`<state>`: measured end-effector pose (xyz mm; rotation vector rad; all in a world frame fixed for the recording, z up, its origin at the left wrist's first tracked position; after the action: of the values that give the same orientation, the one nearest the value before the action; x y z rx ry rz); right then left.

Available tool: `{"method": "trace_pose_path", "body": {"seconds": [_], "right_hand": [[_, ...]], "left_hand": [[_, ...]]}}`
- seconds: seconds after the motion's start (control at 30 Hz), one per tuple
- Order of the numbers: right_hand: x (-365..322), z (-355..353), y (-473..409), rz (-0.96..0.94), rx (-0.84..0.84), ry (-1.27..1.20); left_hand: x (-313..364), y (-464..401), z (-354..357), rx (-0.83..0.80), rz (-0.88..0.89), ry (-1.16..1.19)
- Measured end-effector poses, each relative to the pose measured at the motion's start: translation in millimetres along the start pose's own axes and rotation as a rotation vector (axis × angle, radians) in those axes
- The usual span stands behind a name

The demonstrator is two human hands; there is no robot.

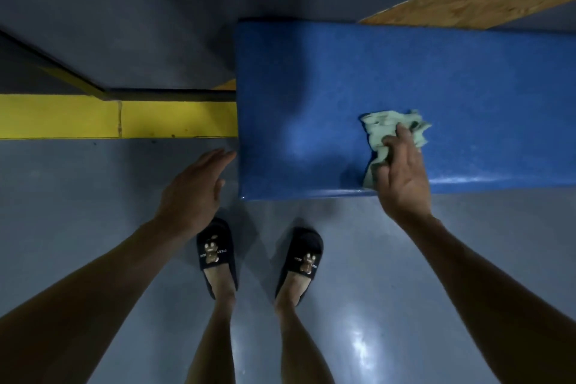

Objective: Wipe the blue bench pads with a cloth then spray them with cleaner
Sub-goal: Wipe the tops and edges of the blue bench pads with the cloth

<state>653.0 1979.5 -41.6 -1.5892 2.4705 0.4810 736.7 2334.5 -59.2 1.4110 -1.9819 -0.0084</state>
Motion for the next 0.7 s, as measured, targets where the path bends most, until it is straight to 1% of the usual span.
{"method": "trace_pose_path", "body": {"seconds": [0.1, 0.17, 0.27, 0.33, 0.4, 0.47, 0.5, 0.53, 0.57, 0.63, 0.7], "right_hand": [[-37, 21, 16, 0.122, 0.103, -0.044], [-83, 44, 32, 0.123, 0.113, -0.056], [-168, 77, 60, -0.076, 0.018, -0.021], [-203, 92, 73, -0.248, -0.066, 0.017], [-209, 95, 75, -0.460, -0.128, 0.095], [-192, 90, 69, -0.678, -0.164, 0.225], [-176, 83, 60, -0.717, -0.165, 0.264], [-155, 72, 47, -0.676, -0.151, 0.266], [-130, 58, 32, -0.570, -0.122, 0.243], [-79, 31, 12, -0.277, -0.047, 0.165], [-55, 22, 8, -0.001, 0.029, 0.085]], "left_hand": [[-8, -1, -2, -0.008, 0.005, -0.003], [-15, -2, -3, -0.017, 0.004, -0.006], [-21, -2, -5, -0.043, 0.006, -0.006], [-22, 0, -8, -0.058, 0.010, -0.013], [-23, -1, -12, -0.067, 0.030, -0.017], [-24, -4, -17, -0.067, 0.052, -0.016], [-26, -6, -19, -0.064, 0.059, -0.012], [-27, -7, -21, -0.063, 0.065, -0.008], [-28, -9, -23, -0.062, 0.071, -0.004], [-28, -9, -25, -0.063, 0.083, 0.002], [-29, -11, -26, -0.074, 0.085, 0.014]]}}
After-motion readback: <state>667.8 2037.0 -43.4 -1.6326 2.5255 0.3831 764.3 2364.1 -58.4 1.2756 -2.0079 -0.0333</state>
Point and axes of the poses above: each hand's wrist, its own y-axis away from the middle knuckle, its own z-axis out of the palm, x = y × z, the point moved 10 cm from there along -y, towards the middle knuckle
